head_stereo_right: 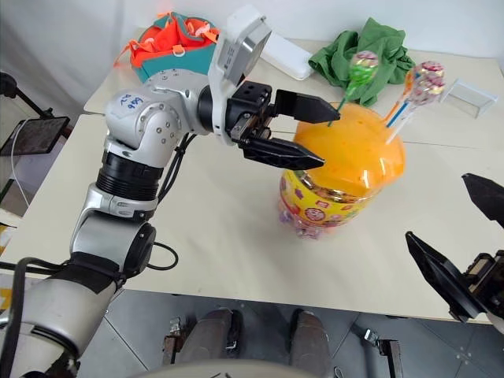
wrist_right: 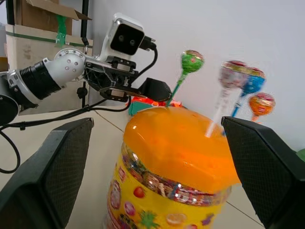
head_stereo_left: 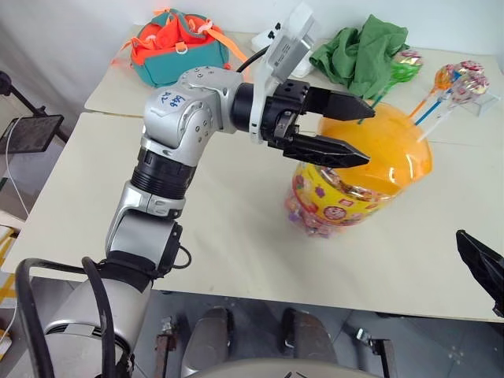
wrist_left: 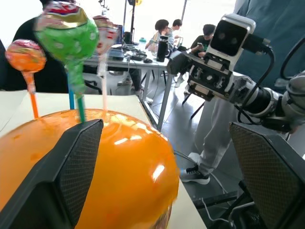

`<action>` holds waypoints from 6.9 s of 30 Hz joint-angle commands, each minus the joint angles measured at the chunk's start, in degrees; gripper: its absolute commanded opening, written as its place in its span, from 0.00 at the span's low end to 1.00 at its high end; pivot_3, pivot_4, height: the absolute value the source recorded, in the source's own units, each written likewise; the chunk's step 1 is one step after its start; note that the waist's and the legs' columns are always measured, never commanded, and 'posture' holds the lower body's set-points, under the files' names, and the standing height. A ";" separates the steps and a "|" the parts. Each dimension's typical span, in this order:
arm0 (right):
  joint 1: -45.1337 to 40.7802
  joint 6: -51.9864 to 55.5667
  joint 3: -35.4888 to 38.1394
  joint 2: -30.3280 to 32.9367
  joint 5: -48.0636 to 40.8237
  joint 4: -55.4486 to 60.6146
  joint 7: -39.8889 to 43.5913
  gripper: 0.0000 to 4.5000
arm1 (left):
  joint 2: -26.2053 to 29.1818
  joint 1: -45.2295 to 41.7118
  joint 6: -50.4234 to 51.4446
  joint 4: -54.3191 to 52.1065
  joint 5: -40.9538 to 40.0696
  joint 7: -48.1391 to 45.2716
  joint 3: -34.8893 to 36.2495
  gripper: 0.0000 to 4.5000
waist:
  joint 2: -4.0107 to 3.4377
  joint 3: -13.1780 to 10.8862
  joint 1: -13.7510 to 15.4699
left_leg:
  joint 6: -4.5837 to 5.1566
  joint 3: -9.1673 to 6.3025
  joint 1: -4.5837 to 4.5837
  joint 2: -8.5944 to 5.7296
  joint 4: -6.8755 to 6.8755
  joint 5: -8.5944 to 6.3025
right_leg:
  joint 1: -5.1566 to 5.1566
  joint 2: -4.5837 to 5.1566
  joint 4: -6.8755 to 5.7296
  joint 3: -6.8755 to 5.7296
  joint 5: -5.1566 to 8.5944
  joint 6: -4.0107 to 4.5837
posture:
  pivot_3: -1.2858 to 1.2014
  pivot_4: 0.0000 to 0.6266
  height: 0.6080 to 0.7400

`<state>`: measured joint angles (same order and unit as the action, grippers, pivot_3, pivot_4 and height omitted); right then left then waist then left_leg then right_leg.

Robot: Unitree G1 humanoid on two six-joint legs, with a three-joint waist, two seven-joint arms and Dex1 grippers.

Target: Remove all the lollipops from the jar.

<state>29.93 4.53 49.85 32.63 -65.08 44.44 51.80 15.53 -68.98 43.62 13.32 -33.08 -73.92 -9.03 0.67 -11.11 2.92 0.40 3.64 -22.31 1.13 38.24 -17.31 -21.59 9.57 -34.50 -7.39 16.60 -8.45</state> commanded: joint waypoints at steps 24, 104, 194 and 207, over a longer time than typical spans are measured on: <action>-5.03 0.67 -2.92 1.34 1.85 -1.90 0.28 1.00 | 1.46 -0.52 -2.55 1.85 1.01 8.61 4.36 1.00 | 0.01 0.00 0.21 | 0.01 0.00 -0.02 -0.02 0.04 -0.01 | 0.00 0.00 -0.02 0.04 -0.01 -0.01 | 0.52 0.24 1.00; -35.69 32.76 -15.87 24.41 -2.65 -13.72 -0.98 0.87 | 18.31 48.12 -12.64 -27.30 -20.43 9.25 28.74 1.00 | 0.31 0.02 -1.39 | -0.10 0.31 0.12 0.39 0.16 -0.46 | -0.05 -0.34 0.03 0.42 -0.01 -0.02 | 0.52 0.24 1.00; -47.97 34.45 -22.19 24.58 -1.27 -17.40 -5.06 0.73 | 13.03 35.15 -12.44 -16.63 -23.40 7.62 24.45 1.00 | -0.22 -0.06 -1.44 | -0.11 0.48 -0.06 0.65 0.51 -0.66 | -0.04 -0.72 0.41 0.63 -0.03 -0.02 | 0.52 0.24 1.00; -53.81 33.74 -23.40 20.80 -1.06 -21.49 -5.39 0.01 | 12.45 34.73 -12.53 -16.49 -23.55 7.66 24.57 1.00 | -0.22 -0.06 -1.51 | -0.11 0.49 -0.06 0.67 0.49 -0.66 | -0.07 -0.75 0.40 0.64 -0.03 -0.02 | 0.52 0.24 1.00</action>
<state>-22.30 38.86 25.05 53.53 -64.14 23.03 46.59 27.92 -33.13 31.82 -1.81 -55.87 -66.08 14.71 0.45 -11.17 1.41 0.29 4.14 -22.37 1.80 38.75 -17.97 -21.66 8.81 -34.10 -6.75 16.57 -8.47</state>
